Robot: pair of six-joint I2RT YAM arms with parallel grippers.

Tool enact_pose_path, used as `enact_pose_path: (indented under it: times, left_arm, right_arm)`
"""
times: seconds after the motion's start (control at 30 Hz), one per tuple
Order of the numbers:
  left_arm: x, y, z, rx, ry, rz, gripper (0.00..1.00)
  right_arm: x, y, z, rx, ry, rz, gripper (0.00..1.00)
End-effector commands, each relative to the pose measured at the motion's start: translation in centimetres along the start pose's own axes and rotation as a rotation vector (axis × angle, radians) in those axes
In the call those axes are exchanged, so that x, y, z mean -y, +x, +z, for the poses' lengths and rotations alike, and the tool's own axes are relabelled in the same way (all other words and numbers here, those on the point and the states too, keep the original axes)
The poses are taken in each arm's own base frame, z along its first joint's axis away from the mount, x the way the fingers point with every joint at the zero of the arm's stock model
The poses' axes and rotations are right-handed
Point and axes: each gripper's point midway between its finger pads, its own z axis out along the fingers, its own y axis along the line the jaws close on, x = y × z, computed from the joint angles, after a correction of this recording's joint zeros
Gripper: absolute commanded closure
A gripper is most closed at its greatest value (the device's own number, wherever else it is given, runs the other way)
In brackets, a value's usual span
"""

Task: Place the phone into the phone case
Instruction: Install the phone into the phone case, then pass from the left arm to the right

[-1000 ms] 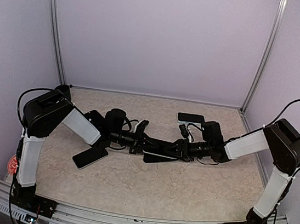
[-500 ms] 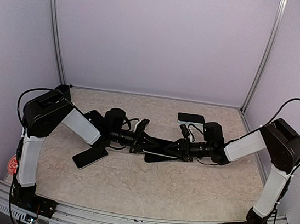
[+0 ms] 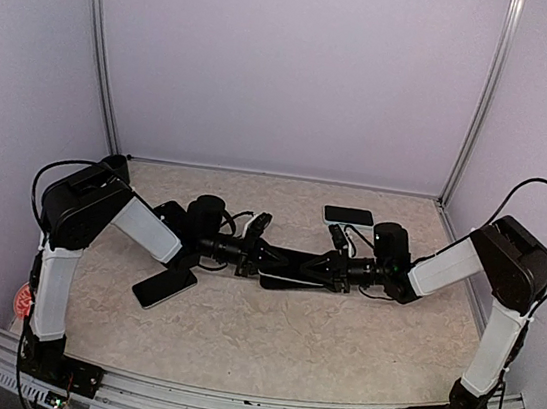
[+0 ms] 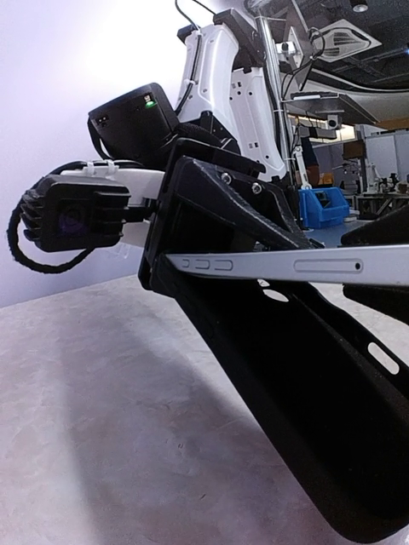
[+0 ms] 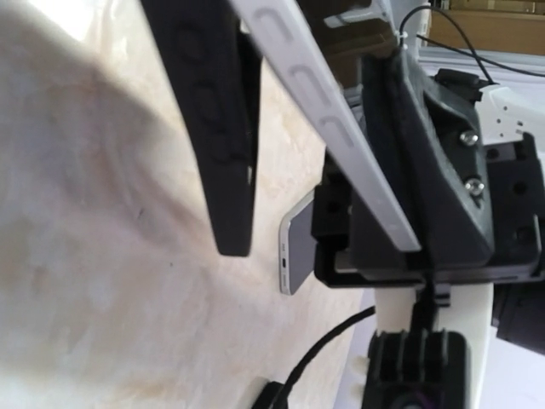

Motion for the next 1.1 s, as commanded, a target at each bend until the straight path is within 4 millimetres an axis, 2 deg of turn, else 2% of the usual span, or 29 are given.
enact_pose_path:
  times: [0.0, 0.17, 0.37, 0.57, 0.8, 1.07]
  left_arm:
    - [1.9, 0.9, 1.3, -0.025, 0.047, 0.011, 0.96]
    - [1.9, 0.9, 1.2, -0.025, 0.049, 0.011, 0.91]
    - [1.9, 0.9, 1.0, -0.022, 0.048, 0.010, 0.84]
    - [2.0, 0.4, 0.1, -0.002, 0.047, 0.012, 0.74]
    - [2.3, 0.0, -0.9, 0.015, 0.046, 0.019, 0.69]
    - [2.4, -0.7, -2.2, 0.038, 0.027, 0.031, 0.59]
  right_arm:
    - [-2.5, 1.1, 1.2, -0.042, -0.098, -0.128, 0.74]
    - [-2.9, 1.1, 1.1, -0.046, -0.115, -0.131, 0.77]
    - [-3.3, 1.4, 1.0, -0.051, -0.137, -0.136, 0.85]
    - [-3.6, 1.7, 0.8, -0.056, -0.156, -0.135, 0.92]
    - [-3.8, 1.7, 0.5, -0.056, -0.170, -0.139, 0.97]
    - [-3.3, 1.8, 0.2, -0.051, -0.165, -0.129, 0.98]
